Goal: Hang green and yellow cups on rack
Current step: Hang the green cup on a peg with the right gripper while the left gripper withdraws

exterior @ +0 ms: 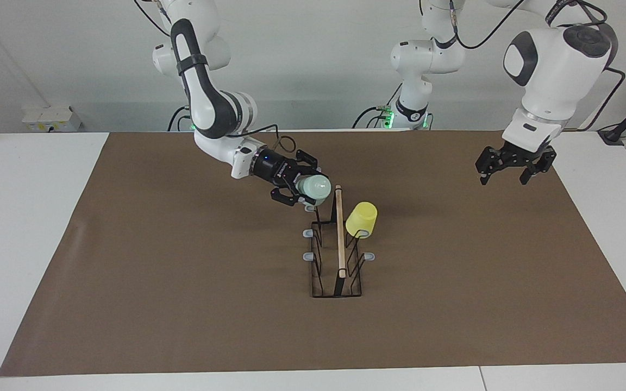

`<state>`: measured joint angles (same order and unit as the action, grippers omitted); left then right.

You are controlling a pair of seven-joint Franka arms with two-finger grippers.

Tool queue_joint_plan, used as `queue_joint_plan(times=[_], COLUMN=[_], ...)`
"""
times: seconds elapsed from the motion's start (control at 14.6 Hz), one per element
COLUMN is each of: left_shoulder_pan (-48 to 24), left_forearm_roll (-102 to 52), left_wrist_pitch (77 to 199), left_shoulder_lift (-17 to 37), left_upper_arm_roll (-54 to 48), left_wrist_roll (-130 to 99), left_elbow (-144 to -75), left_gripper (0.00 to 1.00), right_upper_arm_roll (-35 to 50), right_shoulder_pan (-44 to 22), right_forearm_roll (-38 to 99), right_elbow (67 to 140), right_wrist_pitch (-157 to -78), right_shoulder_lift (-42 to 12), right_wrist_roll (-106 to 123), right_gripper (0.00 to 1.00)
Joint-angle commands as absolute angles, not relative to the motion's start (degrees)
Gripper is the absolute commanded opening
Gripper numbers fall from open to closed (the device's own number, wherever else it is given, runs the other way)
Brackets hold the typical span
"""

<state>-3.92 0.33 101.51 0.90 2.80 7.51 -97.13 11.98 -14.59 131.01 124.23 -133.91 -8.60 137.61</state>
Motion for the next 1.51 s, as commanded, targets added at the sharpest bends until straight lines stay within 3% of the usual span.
queue_joint_plan(times=[0.0,0.48,1.1,1.16,1.23,1.3,1.44], left_shoulder_pan=[-2.72,-3.16,-3.43,-3.43,-3.34,-3.43,-3.34], left_forearm_roll=[-1.14,-0.62,-0.7,-0.7,-0.7,-0.7,-0.7], left_wrist_pitch=[98.62,94.58,93.16,93.51,94.04,93.78,94.04], left_shoulder_lift=[1.23,-2.9,-2.37,-2.63,-2.9,-2.9,-2.81], left_upper_arm_roll=[2.46,2.2,1.58,1.58,1.58,1.67,1.67], left_wrist_roll=[9.93,9.06,9.05,9.14,8.71,8.79,8.79], left_elbow=[-94.67,-95.53,-95.27,-96.06,-96.67,-96.59,-96.5], left_gripper=[1.0,1.0,1.0,1.0,1.0,1.0,1.0], right_upper_arm_roll=[11.95,11.95,11.87,11.95,11.95,11.87,11.87], right_shoulder_pan=[-14.41,-13.89,-13.62,-13.62,-13.54,-13.45,-13.45], right_forearm_roll=[136.3,136.67,137.81,137.81,137.81,137.81,137.46], right_elbow=[121.03,120.76,122.26,122.26,122.26,122.26,122.26], right_wrist_pitch=[-130.89,-128.33,-125.59,-125.68,-125.68,-125.77,-126.47], right_shoulder_lift=[-15.01,-18.63,-21.62,-21.62,-21.62,-21.62,-21.62], right_wrist_roll=[144.82,149.32,153.02,153.02,153.02,152.93,152.75], right_gripper=[0.0,0.0,0.0,0.06,0.61,1.0,1.0])
